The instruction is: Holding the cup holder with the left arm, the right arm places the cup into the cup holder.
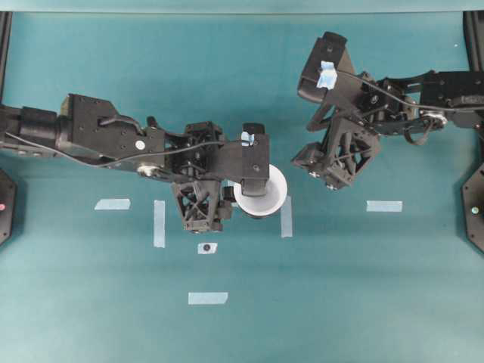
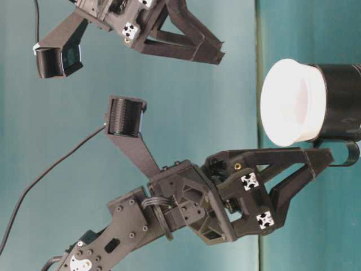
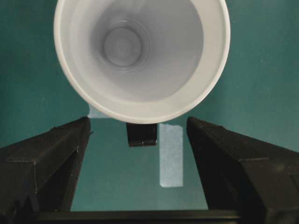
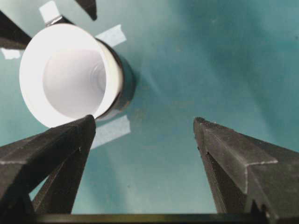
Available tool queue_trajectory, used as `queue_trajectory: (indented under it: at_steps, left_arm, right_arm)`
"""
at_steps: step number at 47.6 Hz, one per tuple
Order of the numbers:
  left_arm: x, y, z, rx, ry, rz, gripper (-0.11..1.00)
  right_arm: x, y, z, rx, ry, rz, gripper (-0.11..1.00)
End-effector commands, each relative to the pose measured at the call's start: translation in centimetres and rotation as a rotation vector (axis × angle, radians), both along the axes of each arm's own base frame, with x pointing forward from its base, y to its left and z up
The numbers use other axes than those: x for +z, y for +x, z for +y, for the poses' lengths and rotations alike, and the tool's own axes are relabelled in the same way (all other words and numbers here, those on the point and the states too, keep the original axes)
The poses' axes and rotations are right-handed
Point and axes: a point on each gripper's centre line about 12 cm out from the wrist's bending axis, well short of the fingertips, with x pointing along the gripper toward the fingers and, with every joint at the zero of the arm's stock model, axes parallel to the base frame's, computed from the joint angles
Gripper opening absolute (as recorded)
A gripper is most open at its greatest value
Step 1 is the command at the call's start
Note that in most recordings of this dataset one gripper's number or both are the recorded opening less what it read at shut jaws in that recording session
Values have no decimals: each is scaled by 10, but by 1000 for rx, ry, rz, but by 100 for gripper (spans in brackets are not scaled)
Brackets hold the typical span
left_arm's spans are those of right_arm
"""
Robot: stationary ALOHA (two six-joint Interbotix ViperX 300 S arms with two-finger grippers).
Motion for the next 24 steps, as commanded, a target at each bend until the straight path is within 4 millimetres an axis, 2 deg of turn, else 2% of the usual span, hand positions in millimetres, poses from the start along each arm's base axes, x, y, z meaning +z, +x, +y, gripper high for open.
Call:
queue_trajectory:
  at_steps: [1, 8, 24]
  left_arm:
    - [23, 2, -2, -5, 4, -60, 85]
    - [31, 0, -3, -7, 5, -80, 85]
    - [33, -10, -3, -8, 5, -77, 85]
  right_arm:
    - [24, -4, 4, 10, -14, -74, 92]
    - [25, -6, 7, 20, -15, -78, 92]
    - [31, -14, 13, 23, -34, -198, 92]
